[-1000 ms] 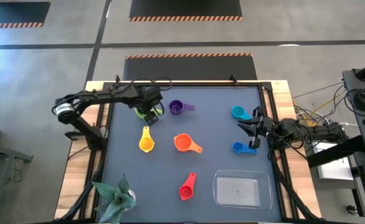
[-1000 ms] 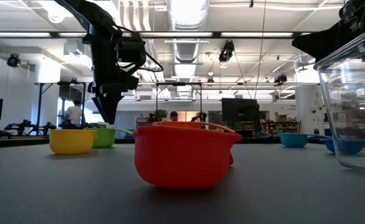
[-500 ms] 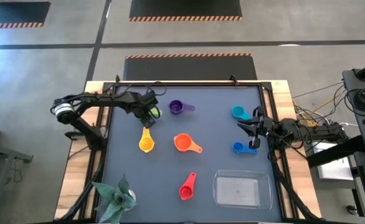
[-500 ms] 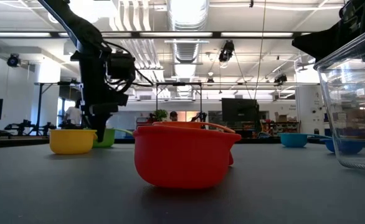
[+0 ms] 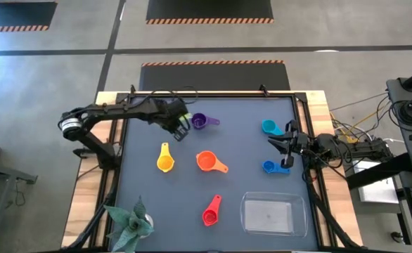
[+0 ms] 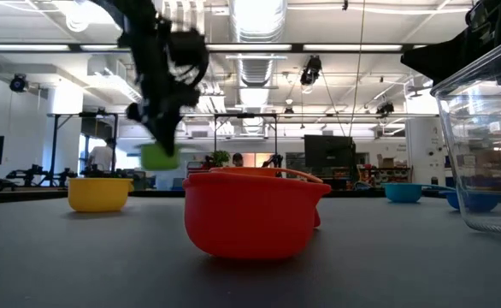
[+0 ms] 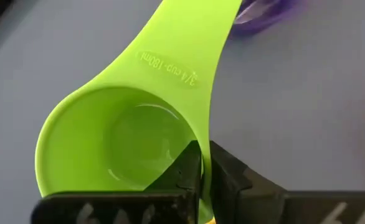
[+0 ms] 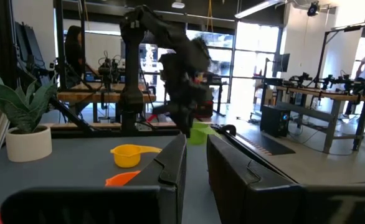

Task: Nest measuring cups in basket
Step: Stack the green measuring cup on top of the orange measuring cup

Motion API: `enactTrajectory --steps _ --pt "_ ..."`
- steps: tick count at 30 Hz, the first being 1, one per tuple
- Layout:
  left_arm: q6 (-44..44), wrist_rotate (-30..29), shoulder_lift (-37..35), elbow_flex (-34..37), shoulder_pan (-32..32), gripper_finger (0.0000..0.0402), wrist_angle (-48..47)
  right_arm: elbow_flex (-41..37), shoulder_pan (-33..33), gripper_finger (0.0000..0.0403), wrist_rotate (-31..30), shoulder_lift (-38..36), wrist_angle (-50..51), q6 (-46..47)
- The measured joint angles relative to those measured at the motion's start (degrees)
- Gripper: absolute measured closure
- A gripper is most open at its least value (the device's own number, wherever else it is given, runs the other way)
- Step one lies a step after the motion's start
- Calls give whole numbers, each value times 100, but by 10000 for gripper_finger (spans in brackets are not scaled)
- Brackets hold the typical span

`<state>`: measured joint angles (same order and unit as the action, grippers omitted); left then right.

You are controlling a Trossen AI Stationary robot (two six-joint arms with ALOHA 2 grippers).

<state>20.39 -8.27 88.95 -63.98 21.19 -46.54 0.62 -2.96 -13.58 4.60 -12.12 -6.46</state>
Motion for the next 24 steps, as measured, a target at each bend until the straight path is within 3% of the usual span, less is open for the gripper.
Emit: enactTrajectory --steps 6,11,16,24 --pt "-541 0 -2 -766 -1405 401 378 -1 -1 351 0 -2 -1 0" --pt "-596 -39 -2 -961 -2258 401 1362 0 0 351 0 -2 0 0" --pt "-399 -439 10 -812 -2572 401 1727 -1 -2 351 0 -2 2 0" --pt "516 -542 405 -537 -2555 401 2084 -2 -2 351 0 0 -5 0"
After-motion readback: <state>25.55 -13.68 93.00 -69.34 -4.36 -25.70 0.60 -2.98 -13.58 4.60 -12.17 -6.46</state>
